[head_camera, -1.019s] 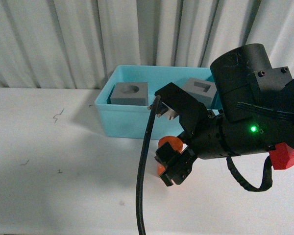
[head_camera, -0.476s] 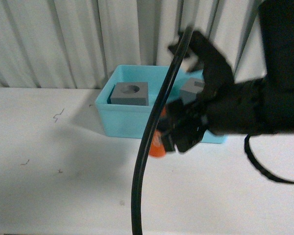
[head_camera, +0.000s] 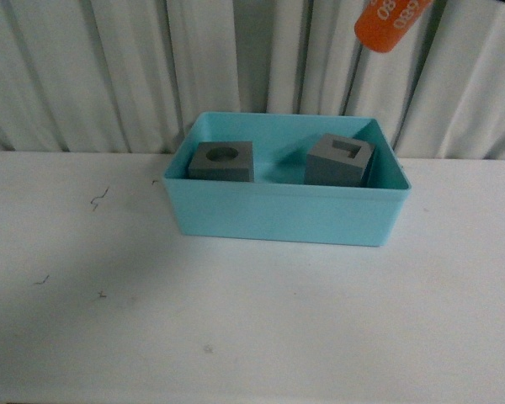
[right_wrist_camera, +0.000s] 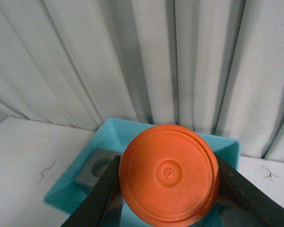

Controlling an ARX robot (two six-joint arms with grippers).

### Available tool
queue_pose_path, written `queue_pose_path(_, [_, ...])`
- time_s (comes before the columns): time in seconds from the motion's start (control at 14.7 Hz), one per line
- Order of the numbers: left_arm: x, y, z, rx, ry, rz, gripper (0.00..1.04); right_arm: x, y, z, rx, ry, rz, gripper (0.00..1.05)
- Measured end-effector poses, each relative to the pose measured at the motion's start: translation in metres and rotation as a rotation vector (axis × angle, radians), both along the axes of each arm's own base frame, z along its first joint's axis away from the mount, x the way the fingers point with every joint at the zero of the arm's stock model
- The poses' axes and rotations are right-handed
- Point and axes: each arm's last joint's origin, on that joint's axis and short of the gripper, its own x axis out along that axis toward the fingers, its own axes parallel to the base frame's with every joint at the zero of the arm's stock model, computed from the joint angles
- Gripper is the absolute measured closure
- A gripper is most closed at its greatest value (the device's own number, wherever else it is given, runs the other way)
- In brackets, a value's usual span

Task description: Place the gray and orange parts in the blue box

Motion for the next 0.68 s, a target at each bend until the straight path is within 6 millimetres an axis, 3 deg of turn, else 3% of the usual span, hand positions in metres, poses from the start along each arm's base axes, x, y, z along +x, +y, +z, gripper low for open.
queue_pose_path(0.2, [0.000,0.000,0.000,0.000,0.000,0.000,0.07,0.038,0.019,-0.017,0.000,0.070,-0.030,0.58])
queue_pose_path(0.41, [0.000,0.000,0.000,0.000,0.000,0.000,0.07,0.073,0.053,-0.038,-0.029,0.132,-0.040,0.58])
queue_pose_path(0.68, [0.000,0.000,0.000,0.000,0.000,0.000,0.07,0.086,0.083,-0.085,-0.083,0.241,-0.033,0.58])
